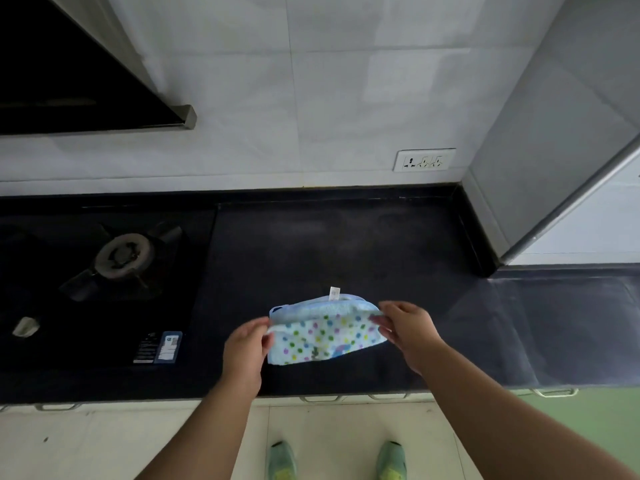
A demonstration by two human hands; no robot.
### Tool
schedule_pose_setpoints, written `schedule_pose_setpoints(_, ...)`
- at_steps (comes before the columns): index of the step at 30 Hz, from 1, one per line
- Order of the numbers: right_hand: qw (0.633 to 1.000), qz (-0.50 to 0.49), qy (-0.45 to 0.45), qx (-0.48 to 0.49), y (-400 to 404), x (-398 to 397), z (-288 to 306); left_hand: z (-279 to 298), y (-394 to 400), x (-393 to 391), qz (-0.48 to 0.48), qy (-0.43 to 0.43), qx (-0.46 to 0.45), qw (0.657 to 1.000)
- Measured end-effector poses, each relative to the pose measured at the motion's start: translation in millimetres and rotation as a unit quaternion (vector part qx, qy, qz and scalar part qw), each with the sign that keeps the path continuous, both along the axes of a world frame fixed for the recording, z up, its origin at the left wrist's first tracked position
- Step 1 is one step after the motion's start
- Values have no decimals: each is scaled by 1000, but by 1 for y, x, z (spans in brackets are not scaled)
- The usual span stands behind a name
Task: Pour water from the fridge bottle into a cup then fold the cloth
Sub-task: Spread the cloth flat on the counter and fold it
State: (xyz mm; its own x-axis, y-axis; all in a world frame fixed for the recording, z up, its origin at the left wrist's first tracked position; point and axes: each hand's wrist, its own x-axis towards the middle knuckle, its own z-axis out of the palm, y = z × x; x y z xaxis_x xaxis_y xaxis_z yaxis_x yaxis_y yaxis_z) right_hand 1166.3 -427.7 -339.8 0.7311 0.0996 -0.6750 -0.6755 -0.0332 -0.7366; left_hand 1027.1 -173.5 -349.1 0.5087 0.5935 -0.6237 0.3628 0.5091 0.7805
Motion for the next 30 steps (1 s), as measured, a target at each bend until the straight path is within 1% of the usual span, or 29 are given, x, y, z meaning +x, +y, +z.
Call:
schedule_pose_setpoints(2, 999, 25, -35, 12, 13, 10, -1, 5, 4, 15, -18, -34, -6, 999)
schedule_pose_setpoints(3, 996, 62, -59, -10, 17, 12, -2, 3, 4, 19, -54, -24, 26, 998)
schedule_pose_setpoints(4, 989, 113, -85, -53, 20, 11, -2, 1, 3, 22, -106, 1, 81, 991)
schedule_pose_setpoints(5, 975, 162, -112, -104, 22, 8, -6, -2, 1, 24, -164, 34, 150, 974)
schedule_pose_setpoints(6, 954, 209, -136, -167, 24, 5, -9, -8, -1, 26, -222, 68, 229, 945)
schedule_pose_setpoints(7, 929, 251, -153, -223, 25, 3, -15, -14, -2, 26, -279, 102, 297, 907)
schedule_pose_setpoints(8, 906, 289, -153, -268, 25, 0, -21, -20, -5, 26, -335, 133, 353, 863)
schedule_pose_setpoints(9, 884, 326, -140, -305, 25, -3, -26, -26, -8, 25, -381, 162, 386, 824)
schedule_pose_setpoints(10, 859, 364, -126, -337, 23, -6, -29, -31, -10, 24, -417, 190, 390, 798)
schedule_pose_setpoints(12, 806, 421, -141, -391, 19, -14, -35, -38, -15, 16, -426, 246, 391, 778)
schedule_pose_setpoints(13, 780, 436, -171, -414, 17, -18, -37, -38, -18, 11, -415, 246, 441, 757)
schedule_pose_setpoints(14, 756, 444, -208, -433, 17, -22, -36, -38, -20, 8, -404, 213, 516, 725)
schedule_pose_setpoints(15, 733, 451, -247, -445, 18, -24, -36, -38, -24, 6, -412, 162, 567, 695)
schedule_pose_setpoints(16, 710, 461, -285, -450, 21, -25, -35, -39, -28, 5, -435, 112, 605, 658)
schedule_pose_setpoints(17, 688, 477, -314, -447, 24, -27, -36, -41, -31, 6, -478, 83, 598, 638)
schedule_pose_setpoints(18, 669, 497, -330, -442, 28, -28, -39, -41, -35, 8, -508, 76, 584, 629)
schedule_pose_setpoints(19, 661, 515, -332, -434, 32, -29, -43, -42, -37, 10, -527, 91, 561, 632)
schedule_pose_setpoints(20, 664, 525, -319, -426, 35, -30, -45, -43, -39, 11, -534, 105, 549, 634)
schedule_pose_setpoints(23, 709, 499, -280, -412, 43, -27, -44, -42, -41, 19, -522, 121, 576, 617)
schedule_pose_setpoints(25, 723, 493, -262, -406, 50, -20, -39, -32, -39, 30, -514, 136, 579, 618)
schedule_pose_setpoints(27, 733, 483, -250, -408, 57, -14, -29, -22, -37, 41, -499, 155, 566, 638)
schedule_pose_setpoints(29, 747, 459, -254, -409, 63, -8, -14, -4, -35, 50, -468, 158, 546, 676)
schedule_pose_setpoints(30, 747, 453, -263, -409, 66, -4, -4, 8, -34, 56, -455, 151, 537, 694)
